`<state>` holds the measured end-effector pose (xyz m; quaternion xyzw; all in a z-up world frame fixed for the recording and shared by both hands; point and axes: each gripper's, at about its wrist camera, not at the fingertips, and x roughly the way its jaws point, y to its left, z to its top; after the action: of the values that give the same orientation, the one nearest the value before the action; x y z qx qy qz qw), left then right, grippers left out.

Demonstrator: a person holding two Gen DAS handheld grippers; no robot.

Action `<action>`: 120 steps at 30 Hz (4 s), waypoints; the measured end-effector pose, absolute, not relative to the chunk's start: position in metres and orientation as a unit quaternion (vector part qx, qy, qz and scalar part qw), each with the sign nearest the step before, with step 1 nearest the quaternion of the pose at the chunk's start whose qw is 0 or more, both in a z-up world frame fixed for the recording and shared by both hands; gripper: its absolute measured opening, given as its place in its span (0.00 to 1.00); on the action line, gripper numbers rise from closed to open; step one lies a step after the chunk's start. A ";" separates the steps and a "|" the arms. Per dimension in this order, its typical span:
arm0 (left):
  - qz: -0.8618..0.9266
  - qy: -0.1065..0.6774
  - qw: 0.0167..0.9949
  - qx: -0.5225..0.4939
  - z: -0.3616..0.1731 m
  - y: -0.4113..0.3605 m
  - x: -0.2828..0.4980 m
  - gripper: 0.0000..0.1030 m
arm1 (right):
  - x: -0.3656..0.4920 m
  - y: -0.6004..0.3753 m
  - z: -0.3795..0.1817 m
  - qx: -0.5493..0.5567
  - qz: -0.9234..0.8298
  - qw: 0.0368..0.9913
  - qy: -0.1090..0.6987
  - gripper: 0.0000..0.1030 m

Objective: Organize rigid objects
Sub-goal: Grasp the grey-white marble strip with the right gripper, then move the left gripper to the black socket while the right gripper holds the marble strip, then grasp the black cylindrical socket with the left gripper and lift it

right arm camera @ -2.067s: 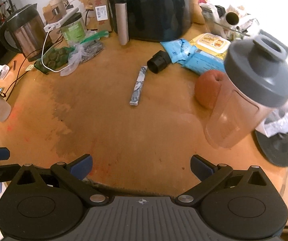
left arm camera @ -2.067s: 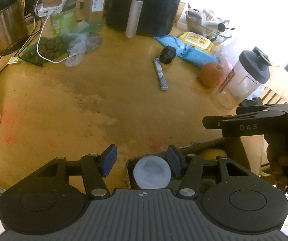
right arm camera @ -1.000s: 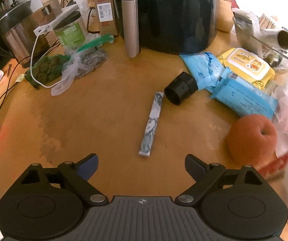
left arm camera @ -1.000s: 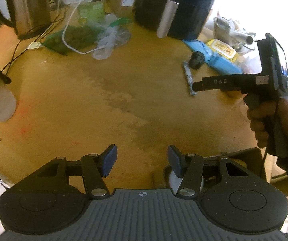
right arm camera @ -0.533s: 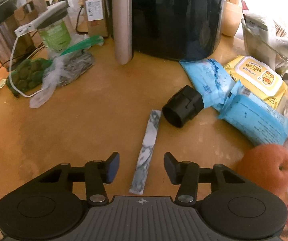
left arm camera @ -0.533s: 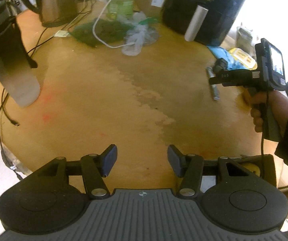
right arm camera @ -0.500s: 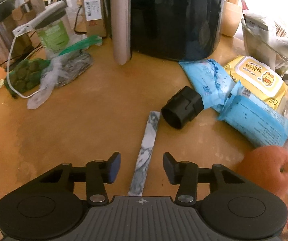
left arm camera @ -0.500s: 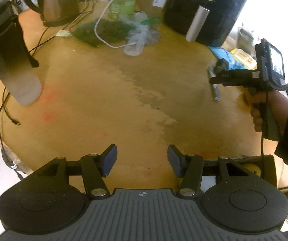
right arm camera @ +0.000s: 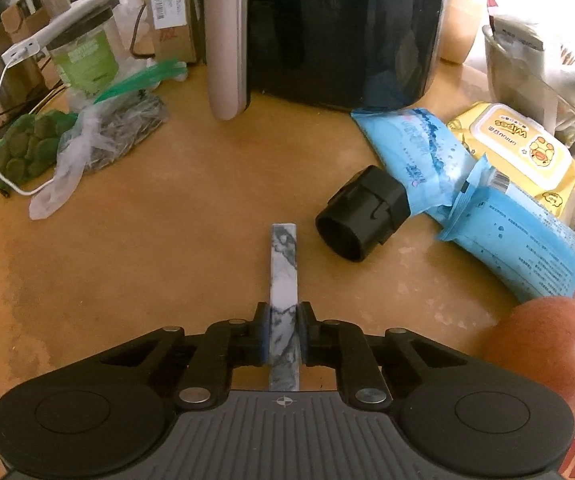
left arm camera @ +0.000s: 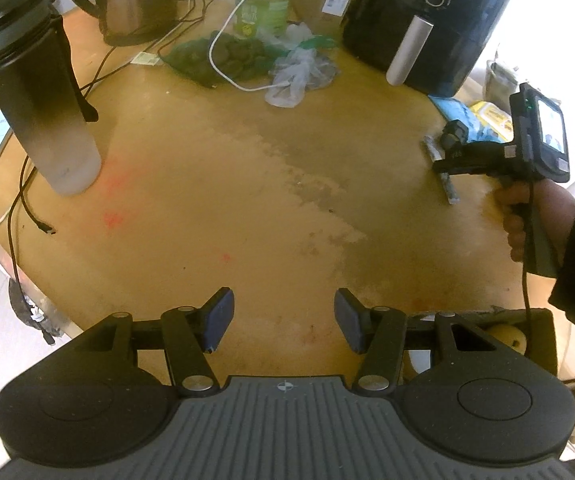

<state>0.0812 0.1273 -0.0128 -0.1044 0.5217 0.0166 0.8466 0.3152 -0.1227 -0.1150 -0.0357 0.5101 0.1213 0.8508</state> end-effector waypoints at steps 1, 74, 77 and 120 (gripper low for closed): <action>0.015 0.521 0.847 -0.104 -0.013 0.127 0.081 0.53 | 0.313 -0.123 -0.114 -0.039 0.125 0.851 0.509 0.16; -0.176 0.416 0.890 0.061 -0.062 -0.050 0.286 0.68 | 0.140 -0.266 -0.029 0.154 0.042 0.853 0.496 0.16; -0.186 0.408 0.891 0.070 -0.074 -0.059 0.294 0.67 | 0.137 -0.267 -0.030 0.160 0.032 0.852 0.497 0.16; -0.183 0.448 0.871 0.089 -0.070 -0.060 0.299 0.03 | 0.121 -0.271 -0.033 0.178 0.032 0.847 0.501 0.16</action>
<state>0.2992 -0.0599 -0.0700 0.0893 0.4478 -0.1830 0.8706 0.1211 -0.2707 -0.0327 0.1779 0.5006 0.0315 0.8466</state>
